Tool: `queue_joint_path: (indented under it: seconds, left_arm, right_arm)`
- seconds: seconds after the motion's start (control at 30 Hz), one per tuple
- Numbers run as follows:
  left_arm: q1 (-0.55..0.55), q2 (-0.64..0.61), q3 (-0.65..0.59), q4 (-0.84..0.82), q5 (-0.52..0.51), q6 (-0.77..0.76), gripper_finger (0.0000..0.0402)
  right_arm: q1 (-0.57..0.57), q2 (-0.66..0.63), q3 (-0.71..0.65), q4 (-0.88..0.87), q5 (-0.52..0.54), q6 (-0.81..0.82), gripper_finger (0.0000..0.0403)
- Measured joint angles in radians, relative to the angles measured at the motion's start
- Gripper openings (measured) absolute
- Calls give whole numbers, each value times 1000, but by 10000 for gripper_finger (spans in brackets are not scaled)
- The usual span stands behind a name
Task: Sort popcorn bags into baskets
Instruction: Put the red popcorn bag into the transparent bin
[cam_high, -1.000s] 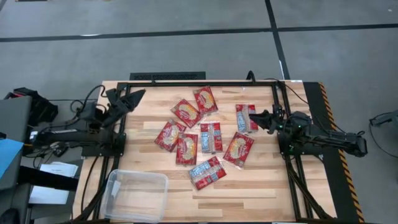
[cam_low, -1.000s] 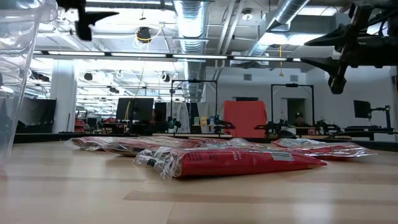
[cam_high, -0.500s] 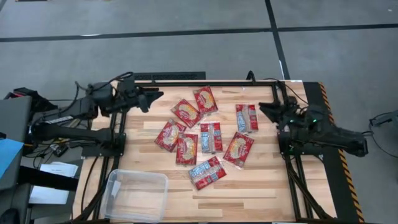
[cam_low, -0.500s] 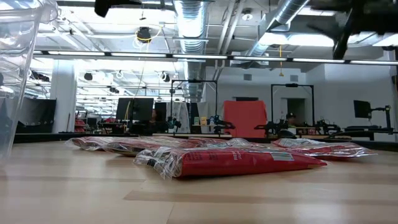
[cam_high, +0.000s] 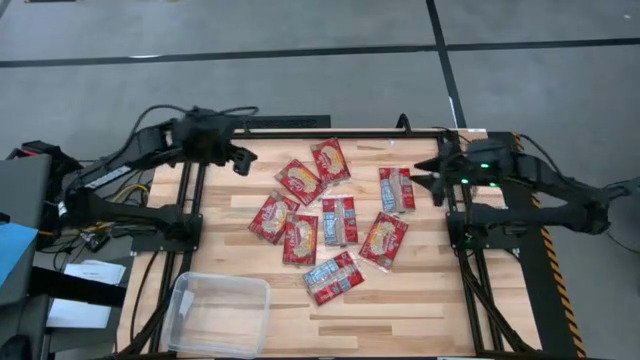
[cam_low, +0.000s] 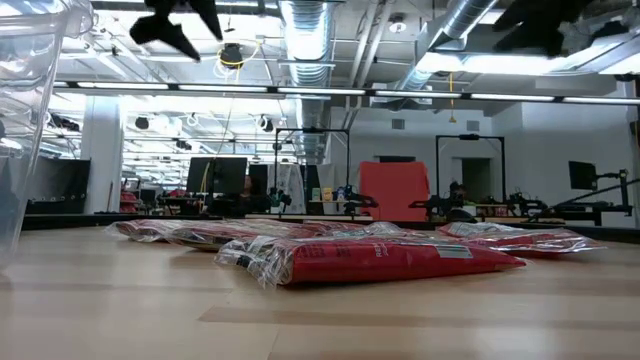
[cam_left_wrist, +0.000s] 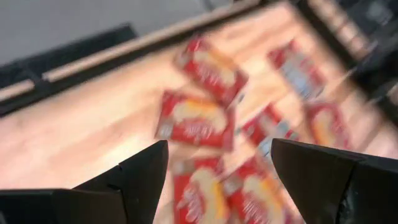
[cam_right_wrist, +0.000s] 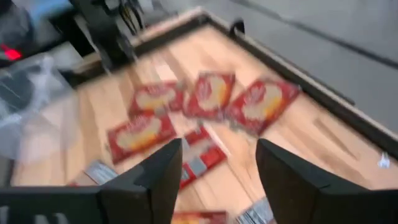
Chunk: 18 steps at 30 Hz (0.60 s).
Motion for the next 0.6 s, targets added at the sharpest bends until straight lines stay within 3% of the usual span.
queue_joint_path:
  seconds: [0.2,0.33,0.6]
  left_arm:
    - [0,144,0,-106,17,85,275]
    - [0,210,-40,-96,35,63,275]
    - [-10,206,-338,111,97,-35,275]
  right_arm:
    - [32,210,0,-25,-12,-1,298]
    - [50,340,0,-23,-18,15,321]
    - [126,569,0,32,-30,12,322]
